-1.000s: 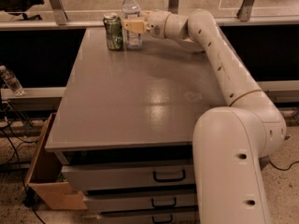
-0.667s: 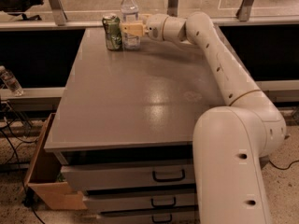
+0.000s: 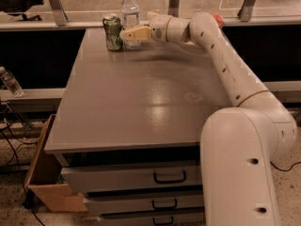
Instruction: Move blue plastic bottle near green can
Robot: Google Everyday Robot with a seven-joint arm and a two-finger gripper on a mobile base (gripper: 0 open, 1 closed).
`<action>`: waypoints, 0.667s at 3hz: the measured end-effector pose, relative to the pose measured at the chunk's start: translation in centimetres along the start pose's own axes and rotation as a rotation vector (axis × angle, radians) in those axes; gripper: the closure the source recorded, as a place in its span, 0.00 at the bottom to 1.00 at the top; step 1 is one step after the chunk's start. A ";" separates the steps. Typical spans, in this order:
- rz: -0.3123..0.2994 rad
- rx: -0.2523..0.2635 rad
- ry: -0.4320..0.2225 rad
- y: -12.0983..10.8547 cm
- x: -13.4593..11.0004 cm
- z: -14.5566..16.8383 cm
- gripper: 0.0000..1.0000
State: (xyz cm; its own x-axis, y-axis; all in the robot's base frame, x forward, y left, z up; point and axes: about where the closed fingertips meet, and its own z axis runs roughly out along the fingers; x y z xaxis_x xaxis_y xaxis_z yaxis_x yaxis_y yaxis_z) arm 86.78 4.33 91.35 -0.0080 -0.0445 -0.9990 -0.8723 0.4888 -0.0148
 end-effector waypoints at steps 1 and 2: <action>-0.012 0.015 0.015 0.1 -0.6 -1.7 0.00; -0.013 0.017 0.017 0.1 -0.6 -2.0 0.00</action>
Offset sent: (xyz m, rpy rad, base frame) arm -0.0701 -0.0840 0.0677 -0.1157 -0.0183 0.0138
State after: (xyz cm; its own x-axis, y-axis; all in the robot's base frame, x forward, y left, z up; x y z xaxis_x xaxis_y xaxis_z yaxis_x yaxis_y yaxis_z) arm 85.76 2.70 92.08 -0.0053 -0.0660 -0.9978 -0.8639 0.5028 -0.0287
